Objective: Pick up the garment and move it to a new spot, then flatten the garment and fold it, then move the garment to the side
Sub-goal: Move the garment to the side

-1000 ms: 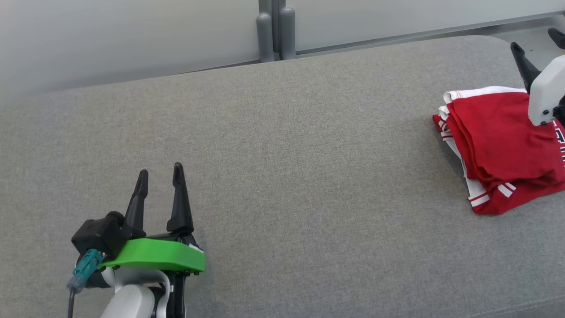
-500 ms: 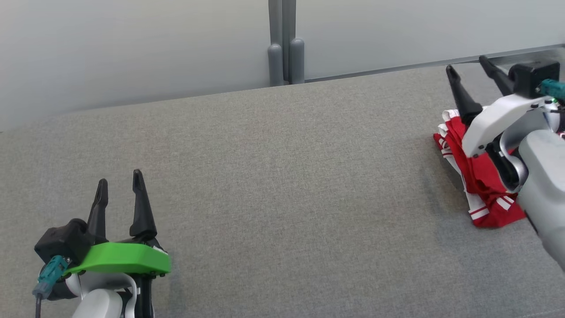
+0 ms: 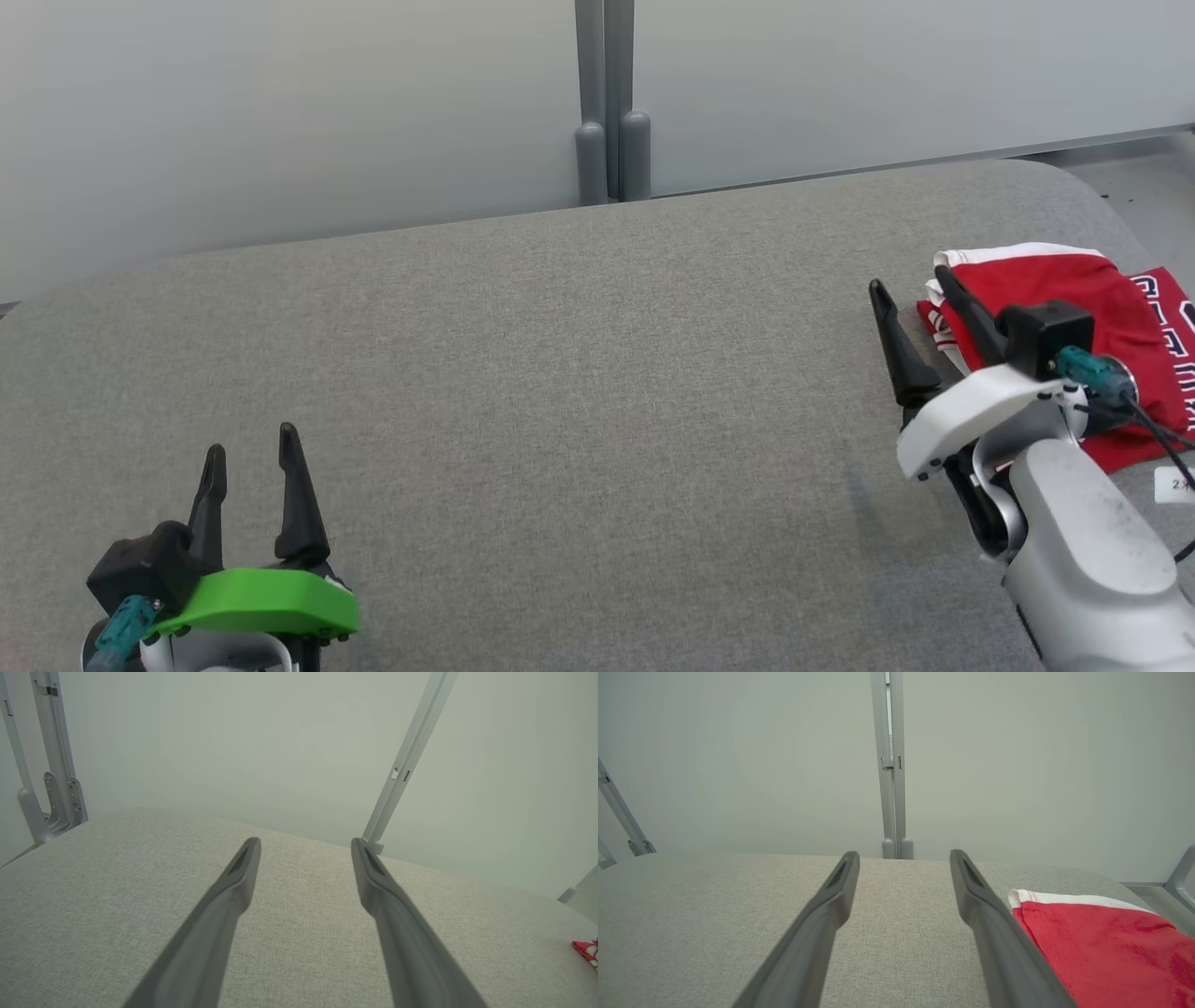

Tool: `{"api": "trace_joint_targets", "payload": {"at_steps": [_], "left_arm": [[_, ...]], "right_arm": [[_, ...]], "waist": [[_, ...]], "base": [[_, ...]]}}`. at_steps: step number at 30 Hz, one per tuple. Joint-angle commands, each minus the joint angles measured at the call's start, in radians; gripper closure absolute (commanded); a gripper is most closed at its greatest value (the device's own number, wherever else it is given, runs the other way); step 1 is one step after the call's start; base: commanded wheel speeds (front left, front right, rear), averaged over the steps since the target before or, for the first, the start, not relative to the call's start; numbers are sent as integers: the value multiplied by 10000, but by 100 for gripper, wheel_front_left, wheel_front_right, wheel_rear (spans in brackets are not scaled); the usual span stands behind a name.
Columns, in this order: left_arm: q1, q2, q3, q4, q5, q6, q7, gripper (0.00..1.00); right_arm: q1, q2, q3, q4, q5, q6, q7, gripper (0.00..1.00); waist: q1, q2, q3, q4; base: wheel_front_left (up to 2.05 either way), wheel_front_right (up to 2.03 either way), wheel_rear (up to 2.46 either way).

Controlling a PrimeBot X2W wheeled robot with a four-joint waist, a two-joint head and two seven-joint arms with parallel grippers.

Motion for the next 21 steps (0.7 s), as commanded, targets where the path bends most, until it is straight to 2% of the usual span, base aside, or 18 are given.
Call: {"api": "trace_joint_targets", "payload": {"at_steps": [1,8,11,15,21], "left_arm": [[136,51,39,13,103,38,-73,0],[497,43,-47,-22,578,101,-69,0],[599,-5,-82,-12,713,106,-72,0],[741,-84,-106,42,865,28,-67,0],[810,-119,-195,256,820,-69,-68,0]], "right_arm": [[261,103,-116,-141,-174,-11,60,0],[2134,1418,-1783,-2233,-1666,-11,881,0],[2854,1821,-2173,-3075,-2119,-9,1263,0],[3815,2064,-2282,-4282,-2335,-9,1711,0],[4376,2102,-2186,-5026,-1874,-7,1966,0]], "waist": [[0,103,-4,12],[0,103,-14,86],[0,103,-12,133],[0,103,-4,207],[0,103,1,215]], "base": [[0,0,0],[0,0,0],[0,0,0],[0,0,0],[0,0,0]]}}
